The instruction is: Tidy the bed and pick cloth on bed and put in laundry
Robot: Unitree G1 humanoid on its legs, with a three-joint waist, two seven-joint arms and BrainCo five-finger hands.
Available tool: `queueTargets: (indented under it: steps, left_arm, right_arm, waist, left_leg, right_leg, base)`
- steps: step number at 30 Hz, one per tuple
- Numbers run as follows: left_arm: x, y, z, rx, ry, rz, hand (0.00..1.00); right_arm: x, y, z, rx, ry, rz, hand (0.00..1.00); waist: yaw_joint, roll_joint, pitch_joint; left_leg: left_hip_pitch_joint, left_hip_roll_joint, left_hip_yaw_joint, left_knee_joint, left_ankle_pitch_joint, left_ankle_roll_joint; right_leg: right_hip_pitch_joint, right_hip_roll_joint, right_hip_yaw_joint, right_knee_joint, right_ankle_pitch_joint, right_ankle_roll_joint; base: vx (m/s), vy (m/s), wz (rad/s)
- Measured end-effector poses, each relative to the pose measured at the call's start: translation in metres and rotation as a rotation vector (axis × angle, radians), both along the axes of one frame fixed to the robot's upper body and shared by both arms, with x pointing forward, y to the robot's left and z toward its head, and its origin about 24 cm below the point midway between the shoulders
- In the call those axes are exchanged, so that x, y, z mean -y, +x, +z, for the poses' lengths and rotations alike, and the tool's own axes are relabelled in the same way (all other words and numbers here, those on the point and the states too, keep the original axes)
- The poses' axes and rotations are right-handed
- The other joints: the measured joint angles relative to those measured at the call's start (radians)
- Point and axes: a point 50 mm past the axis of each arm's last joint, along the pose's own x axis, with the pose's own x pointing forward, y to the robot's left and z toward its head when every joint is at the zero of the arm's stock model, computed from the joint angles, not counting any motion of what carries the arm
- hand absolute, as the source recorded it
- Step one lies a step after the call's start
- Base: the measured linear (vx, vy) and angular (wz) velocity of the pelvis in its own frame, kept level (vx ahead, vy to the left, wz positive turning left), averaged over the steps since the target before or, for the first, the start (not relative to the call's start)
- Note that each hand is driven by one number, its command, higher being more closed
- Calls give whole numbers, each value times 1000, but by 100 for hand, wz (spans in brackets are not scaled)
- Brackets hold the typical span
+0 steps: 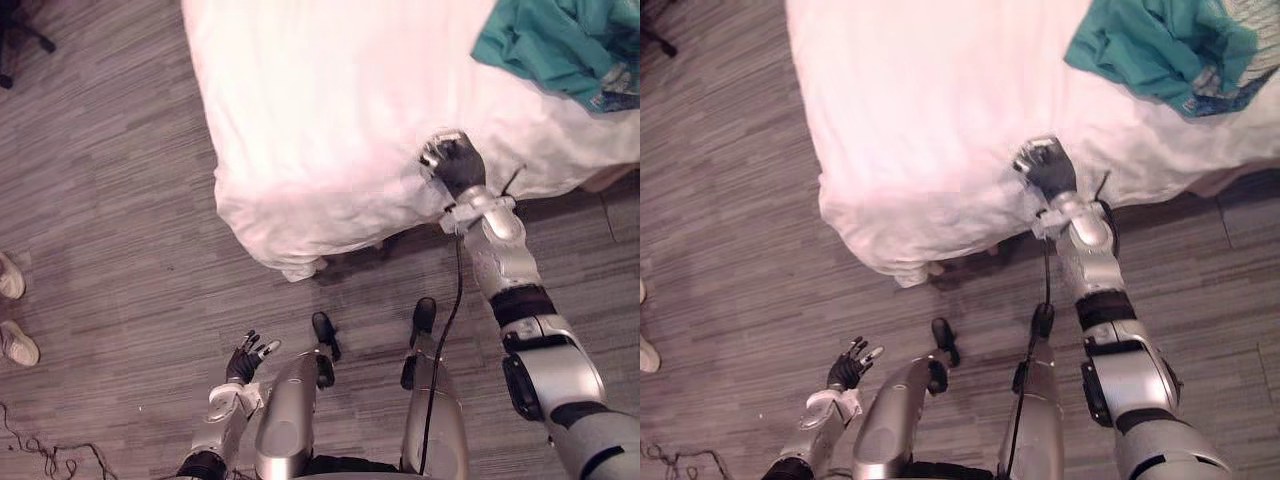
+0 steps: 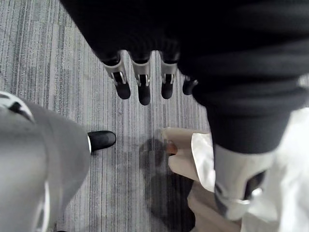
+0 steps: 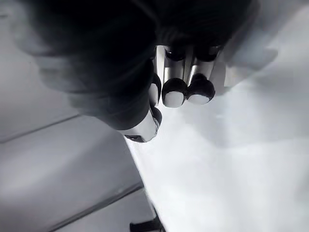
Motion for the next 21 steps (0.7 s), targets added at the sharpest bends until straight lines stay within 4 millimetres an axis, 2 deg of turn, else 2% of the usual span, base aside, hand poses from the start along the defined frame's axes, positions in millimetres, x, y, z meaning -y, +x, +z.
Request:
queueTargets:
  steps: [1,2,3,4,5,6,7,8,9,10,11,13,14,15,17,18,19,20,21]
  left_arm:
    - [-2,1,1,11,-4,8,0]
    - [-3,1,2,14,-5,12,0]
    - [-7,-2,1,18,-15,37,0]
    - [-12,-6,0,16,-17,60,0]
    - [-13,-7,-1,15,-13,62,0]
    - [-16,-9,-1,15,-3,61,0]
    - [-18,-9,0,16,11,55,0]
    - [-20,-10,-1,9,38,44,0]
    - [-21,-11,-2,-3,56,29,0]
    - [-21,-12,-3,-19,85,8,0]
    - [-19,-15,-8,-54,131,-32,0]
    - [-14,-22,-15,-102,144,-55,0]
    - [-13,-34,-25,-168,158,-74,0]
    - [-13,-39,-29,-201,164,-87,0]
    - [-9,-40,-33,-227,188,-132,0]
    - [-2,-41,-36,-246,196,-175,0]
    - [5,-42,-39,-265,203,-218,0]
    - [7,-44,-40,-273,198,-228,0]
    - [12,-49,-44,-301,166,-212,0]
  right_arm:
    - [18,-18,-30,-92,44,-89,100]
    - [24,-28,-43,-131,62,-121,100]
    - [34,-61,-84,-245,104,-191,100]
    - [34,-88,-114,-331,144,-235,100]
    - [34,-102,-127,-364,168,-263,100]
    - [28,-138,-157,-454,219,-321,0]
    - [23,-161,-173,-507,254,-356,0]
    - [11,-189,-192,-585,294,-389,0]
    - [4,-207,-203,-638,318,-411,0]
    - [-5,-230,-215,-702,350,-440,0]
    - [-14,-254,-226,-765,394,-482,0]
    - [-20,-267,-233,-809,410,-498,0]
    - [-27,-279,-240,-859,432,-494,0]
    - [-33,-284,-244,-898,437,-478,0]
    - [-41,-289,-249,-931,457,-463,0]
    - [-41,-288,-248,-926,459,-454,0]
    - [-43,-285,-248,-916,467,-435,0]
    - [-45,-284,-248,-914,466,-421,0]
    - [-44,-280,-246,-903,429,-390,0]
  waist:
    - [-1,-1,0]
    - [-4,-1,1]
    - [-24,-8,5]
    - [-42,-19,11]
    - [-49,-25,13]
    - [-57,-45,8]
    - [-64,-60,2]
    - [-82,-86,-19]
    - [-90,-105,-39]
    - [-100,-128,-65]
    - [-101,-158,-93]
    - [-100,-172,-120]
    - [-99,-170,-160]
    - [-107,-172,-173]
    - [-120,-169,-193]
    - [-129,-146,-201]
    - [-149,-134,-204]
    - [-154,-134,-206]
    - [-149,-129,-216]
  left_leg:
    - [4,2,8,7,-8,-3]
    - [7,4,10,12,-15,-4]
    - [31,9,15,13,-24,-11]
    - [62,14,19,5,-29,-16]
    - [78,17,23,0,-32,-22]
    - [116,25,42,-15,-39,-33]
    - [136,31,54,-22,-42,-38]
    - [159,42,74,-33,-47,-45]
    - [173,49,89,-41,-48,-51]
    - [203,63,127,-50,-47,-57]
    - [267,88,197,-65,-50,-71]
    - [333,104,274,-83,-58,-86]
    - [396,120,364,-96,-67,-105]
    - [447,133,425,-98,-72,-117]
    - [517,147,510,-101,-67,-128]
    - [556,152,563,-96,-61,-136]
    - [587,170,582,-38,-56,-144]
    - [594,186,580,16,-55,-146]
    - [577,260,515,229,-30,-118]
  right_leg:
    - [3,1,5,-2,-3,3]
    - [8,1,6,-4,-9,8]
    - [37,4,3,-23,-18,6]
    - [71,10,0,-40,-25,14]
    - [87,13,-3,-49,-25,14]
    - [113,20,-5,-64,-26,13]
    - [130,28,-4,-73,-26,12]
    - [139,39,3,-76,-29,5]
    - [139,49,14,-74,-32,0]
    - [140,65,32,-64,-41,-11]
    - [138,67,-2,-36,-69,-29]
    - [141,44,-117,14,-99,-78]
    - [149,22,-227,62,-104,-99]
    - [162,22,-278,83,-105,-89]
    - [165,52,-364,105,-112,-117]
    - [163,73,-370,125,-143,-137]
    - [154,84,-329,175,-182,-140]
    - [154,87,-307,198,-199,-141]
    - [164,120,-240,234,-234,-157]
  base:
    - [-9,6,-15]
    - [9,7,-18]
    - [31,0,-17]
    - [32,-1,-19]
    - [53,-18,-31]
    - [58,-23,-37]
    - [97,-45,-48]
    - [80,-46,-42]
    - [113,-63,-59]
    - [152,-66,-101]
    - [149,-41,-120]
    - [139,34,-142]
    - [223,48,-186]
    - [251,-4,-209]
    - [151,-81,-157]
    - [121,-104,-142]
    - [128,-100,-130]
    - [159,-99,-131]
    - [169,-132,-168]
